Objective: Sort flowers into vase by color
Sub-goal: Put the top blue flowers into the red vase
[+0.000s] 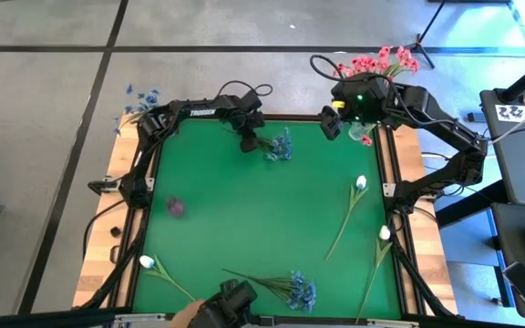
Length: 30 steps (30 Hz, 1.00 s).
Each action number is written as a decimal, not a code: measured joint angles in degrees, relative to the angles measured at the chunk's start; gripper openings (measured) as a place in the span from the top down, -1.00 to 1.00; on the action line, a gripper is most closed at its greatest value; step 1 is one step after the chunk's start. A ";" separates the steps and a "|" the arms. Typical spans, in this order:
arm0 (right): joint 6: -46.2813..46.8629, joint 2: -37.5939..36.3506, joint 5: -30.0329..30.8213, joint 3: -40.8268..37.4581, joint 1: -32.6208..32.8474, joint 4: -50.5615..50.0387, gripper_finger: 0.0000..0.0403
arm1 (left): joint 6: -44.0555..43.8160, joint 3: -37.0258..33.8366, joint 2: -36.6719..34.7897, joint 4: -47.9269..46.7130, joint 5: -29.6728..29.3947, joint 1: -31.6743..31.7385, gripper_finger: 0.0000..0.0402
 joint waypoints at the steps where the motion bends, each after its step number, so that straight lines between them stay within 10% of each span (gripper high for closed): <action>1: -0.52 0.00 0.01 0.00 0.00 0.00 -0.46 | -1.08 -0.01 -0.02 -0.21 -0.39 -0.43 0.57; 6: -2.76 0.02 0.02 0.00 0.00 0.00 -0.46 | -6.74 -0.29 -1.33 -0.96 -2.00 -2.58 0.94; 16: -13.96 0.02 0.56 0.00 -0.07 3.96 -0.46 | -23.45 -0.40 -14.38 4.39 -15.17 -1.98 0.95; 30: -30.13 0.02 -15.66 0.00 -6.16 12.15 -0.46 | -26.18 -3.63 -36.56 19.99 -68.54 -12.59 0.96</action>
